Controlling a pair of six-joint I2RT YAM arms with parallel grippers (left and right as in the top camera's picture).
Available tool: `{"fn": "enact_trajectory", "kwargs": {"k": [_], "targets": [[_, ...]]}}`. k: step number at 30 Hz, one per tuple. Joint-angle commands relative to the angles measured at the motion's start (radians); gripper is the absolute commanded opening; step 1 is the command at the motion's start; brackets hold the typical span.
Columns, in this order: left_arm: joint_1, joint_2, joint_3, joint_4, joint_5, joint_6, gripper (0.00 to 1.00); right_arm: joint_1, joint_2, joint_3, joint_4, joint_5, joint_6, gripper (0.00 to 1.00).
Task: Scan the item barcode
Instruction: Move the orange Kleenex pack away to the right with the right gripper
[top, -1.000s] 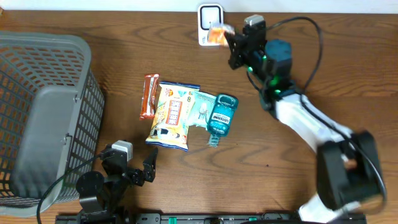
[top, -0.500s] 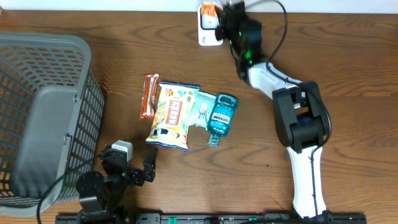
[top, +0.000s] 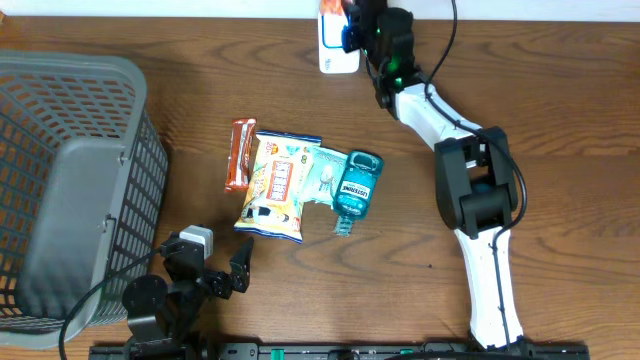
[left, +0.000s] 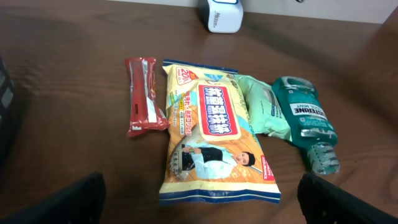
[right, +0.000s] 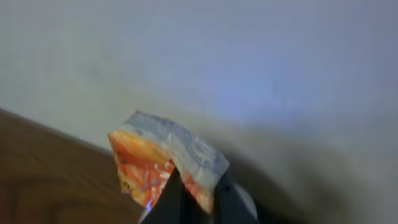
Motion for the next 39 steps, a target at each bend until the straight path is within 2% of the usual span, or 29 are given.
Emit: {"fn": "enact_trajectory", "kwargs": {"k": [1, 4, 8, 12, 14, 19, 26, 28, 30, 31, 33, 35, 36, 39], "targets": [[-0.004, -0.003, 0.003, 0.004, -0.002, 0.006, 0.98, -0.056, -0.106, 0.017, -0.137, 0.038, 0.036, 0.01], [-0.004, -0.003, 0.003, 0.004, -0.002, 0.006, 0.98, -0.113, -0.200, 0.017, -0.347, 0.177, 0.036, 0.01], [-0.004, -0.003, 0.003, 0.004, -0.002, 0.006, 0.98, -0.203, -0.314, 0.017, -0.640, 0.470, 0.036, 0.01], [-0.004, -0.003, 0.003, 0.004, -0.002, 0.006, 0.98, -0.330, -0.362, 0.016, -0.872, 0.736, 0.067, 0.01], [-0.004, -0.003, 0.003, 0.004, -0.002, 0.006, 0.98, -0.412, -0.360, 0.014, -0.964, 0.809, 0.117, 0.01], [-0.004, -0.003, 0.003, 0.004, -0.002, 0.006, 0.98, -0.629, -0.343, -0.050, -1.038, 0.790, 0.225, 0.01], [-0.004, -0.003, 0.003, 0.004, -0.002, 0.006, 0.98, -0.855, -0.342, -0.219, -0.985, 0.514, 0.250, 0.03], [-0.004, -0.003, 0.003, 0.004, -0.002, 0.006, 0.98, -0.899, -0.342, -0.262, -0.964, 0.475, 0.253, 0.12], [-0.004, -0.003, 0.003, 0.004, -0.002, 0.006, 0.98, -0.929, -0.343, -0.269, -0.964, 0.463, 0.245, 0.30], [-0.004, -0.003, 0.003, 0.004, -0.002, 0.006, 0.98, -0.937, -0.351, -0.266, -0.969, 0.463, 0.232, 0.46], [-0.004, -0.003, 0.003, 0.004, -0.002, 0.006, 0.98, -0.938, -0.374, -0.259, -0.975, 0.461, 0.203, 0.57], [-0.004, -0.003, 0.003, 0.004, -0.002, 0.006, 0.98, -0.929, -0.412, -0.255, -0.980, 0.447, 0.185, 0.79], [-0.004, -0.003, 0.003, 0.004, -0.002, 0.006, 0.98, -0.910, -0.459, -0.255, -0.986, 0.418, 0.185, 0.97], [-0.004, -0.003, 0.003, 0.004, -0.002, 0.006, 0.98, -0.859, -0.550, -0.255, -1.017, 0.324, 0.194, 0.99]]}}
